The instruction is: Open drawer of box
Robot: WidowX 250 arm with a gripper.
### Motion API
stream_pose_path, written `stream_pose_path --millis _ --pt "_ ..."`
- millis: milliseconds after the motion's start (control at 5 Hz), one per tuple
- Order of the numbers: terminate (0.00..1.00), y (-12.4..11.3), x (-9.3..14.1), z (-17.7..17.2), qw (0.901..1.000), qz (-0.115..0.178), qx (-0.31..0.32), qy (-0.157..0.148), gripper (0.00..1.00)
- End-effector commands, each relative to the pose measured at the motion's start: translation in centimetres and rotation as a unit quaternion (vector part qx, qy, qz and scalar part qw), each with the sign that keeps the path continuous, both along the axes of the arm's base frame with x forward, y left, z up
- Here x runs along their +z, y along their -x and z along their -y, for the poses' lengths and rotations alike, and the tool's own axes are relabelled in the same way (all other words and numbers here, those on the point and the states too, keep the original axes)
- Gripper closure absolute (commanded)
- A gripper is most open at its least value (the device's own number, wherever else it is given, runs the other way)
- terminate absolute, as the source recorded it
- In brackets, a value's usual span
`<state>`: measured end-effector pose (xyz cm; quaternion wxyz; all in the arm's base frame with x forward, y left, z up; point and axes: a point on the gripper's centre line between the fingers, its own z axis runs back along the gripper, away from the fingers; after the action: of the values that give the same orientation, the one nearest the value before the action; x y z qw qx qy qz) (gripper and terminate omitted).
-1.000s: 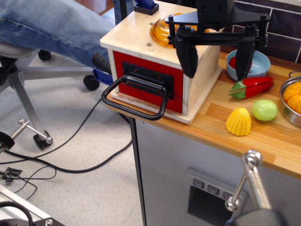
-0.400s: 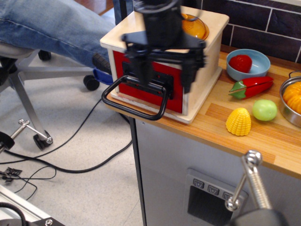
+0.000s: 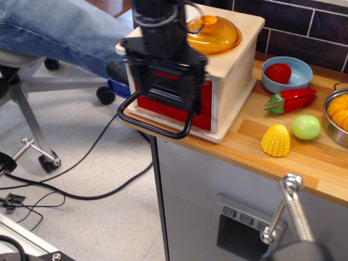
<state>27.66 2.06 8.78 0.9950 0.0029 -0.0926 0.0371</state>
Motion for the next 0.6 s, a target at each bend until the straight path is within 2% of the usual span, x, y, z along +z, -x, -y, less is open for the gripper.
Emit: stream_pose_path --millis 0,200,400 --pt "0.00 -1.3 -0.5 -1.2 0.9988 0.030 -0.014 -0.035 0.00" --pt "0.00 -1.2 -1.9 -1.6 0.9981 0.029 -0.014 -0.053 0.00" --pt "0.00 -0.6 -3.2 -1.6 0.9979 0.028 -0.019 -0.055 0.00"
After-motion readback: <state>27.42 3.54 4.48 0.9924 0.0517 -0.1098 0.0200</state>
